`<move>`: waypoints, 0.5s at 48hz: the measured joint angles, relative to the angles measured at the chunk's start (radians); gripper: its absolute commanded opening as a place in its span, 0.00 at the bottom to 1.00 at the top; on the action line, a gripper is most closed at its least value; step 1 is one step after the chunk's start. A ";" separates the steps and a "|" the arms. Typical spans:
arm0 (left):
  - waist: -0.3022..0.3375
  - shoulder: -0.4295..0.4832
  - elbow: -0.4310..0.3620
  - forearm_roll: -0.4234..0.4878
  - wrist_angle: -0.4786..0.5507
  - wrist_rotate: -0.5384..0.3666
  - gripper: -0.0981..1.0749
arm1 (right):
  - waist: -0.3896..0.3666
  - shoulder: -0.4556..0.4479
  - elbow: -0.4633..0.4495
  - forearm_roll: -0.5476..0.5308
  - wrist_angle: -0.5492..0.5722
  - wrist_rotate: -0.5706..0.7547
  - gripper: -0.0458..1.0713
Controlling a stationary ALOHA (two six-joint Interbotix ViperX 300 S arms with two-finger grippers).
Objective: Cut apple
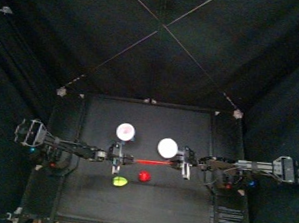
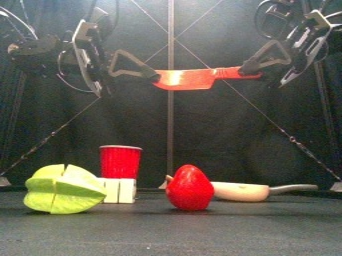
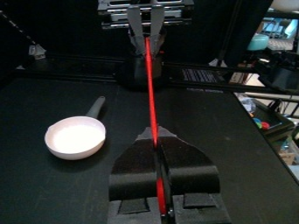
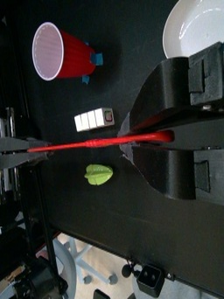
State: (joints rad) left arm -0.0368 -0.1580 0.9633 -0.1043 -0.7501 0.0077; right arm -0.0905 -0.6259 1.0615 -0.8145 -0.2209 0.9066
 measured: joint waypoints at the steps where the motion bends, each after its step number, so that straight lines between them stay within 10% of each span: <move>1: 0.000 0.000 0.002 0.000 0.000 0.000 0.21 | -0.002 0.000 0.000 -0.002 0.003 0.002 0.48; 24: 0.008 -0.005 0.003 0.077 0.009 0.034 0.21 | 0.117 0.005 -0.101 0.071 0.344 0.003 0.48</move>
State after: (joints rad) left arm -0.0291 -0.1626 0.9664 -0.0276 -0.7409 0.0414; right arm 0.0261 -0.6213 0.9603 -0.7440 0.1227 0.9097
